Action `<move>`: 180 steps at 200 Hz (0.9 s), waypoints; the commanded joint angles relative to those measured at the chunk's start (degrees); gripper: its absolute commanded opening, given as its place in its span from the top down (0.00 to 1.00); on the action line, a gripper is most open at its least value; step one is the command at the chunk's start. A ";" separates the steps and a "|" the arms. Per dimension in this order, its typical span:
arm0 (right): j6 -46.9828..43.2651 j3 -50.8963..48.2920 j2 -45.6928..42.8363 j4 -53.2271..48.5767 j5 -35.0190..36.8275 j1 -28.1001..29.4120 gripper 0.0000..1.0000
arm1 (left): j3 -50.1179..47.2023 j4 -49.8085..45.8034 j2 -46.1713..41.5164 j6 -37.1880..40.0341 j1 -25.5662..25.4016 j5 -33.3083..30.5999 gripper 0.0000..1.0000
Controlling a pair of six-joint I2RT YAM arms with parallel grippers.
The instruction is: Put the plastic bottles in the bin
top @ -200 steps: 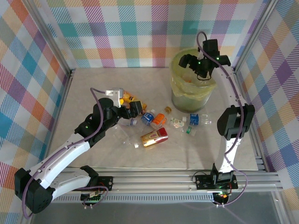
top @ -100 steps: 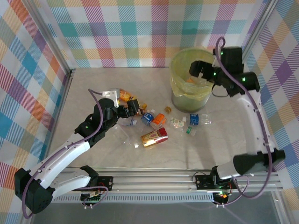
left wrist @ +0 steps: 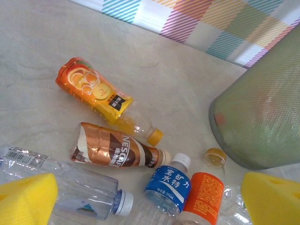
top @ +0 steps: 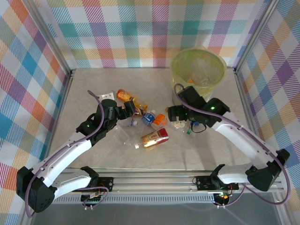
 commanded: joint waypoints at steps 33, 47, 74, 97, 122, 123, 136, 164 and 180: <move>-1.90 -10.38 4.99 1.48 -1.47 0.48 0.00 | 0.10 0.45 0.78 -1.84 1.52 1.97 0.00; -3.32 -12.15 6.21 3.66 -1.18 0.35 0.00 | 0.13 0.75 1.16 -2.20 1.69 2.61 0.00; -6.50 -14.92 8.08 8.34 -1.58 -0.09 0.00 | 0.18 0.81 1.56 -2.30 1.88 3.48 0.00; -9.36 -17.15 9.40 12.16 -3.12 -1.70 0.00 | 0.08 0.82 1.54 -2.36 1.97 3.55 0.00; -12.89 -18.99 10.57 15.88 -4.55 -3.68 0.00 | 0.10 0.79 1.72 -2.35 2.14 3.68 0.00; -13.08 -19.02 10.60 16.00 -4.63 -3.75 0.00 | 0.09 0.79 1.73 -2.36 2.14 3.73 0.00; -15.46 -19.65 11.18 18.25 -5.66 -4.48 0.00 | 0.13 0.88 1.80 -2.37 2.23 3.70 0.00; -18.38 -19.52 14.09 20.57 -5.60 -6.09 0.00 | 0.09 0.90 1.86 -2.52 2.37 4.16 0.00; -19.25 -19.41 15.68 21.93 -5.82 -7.07 0.00 | 0.03 0.88 1.86 -2.57 2.41 4.21 0.00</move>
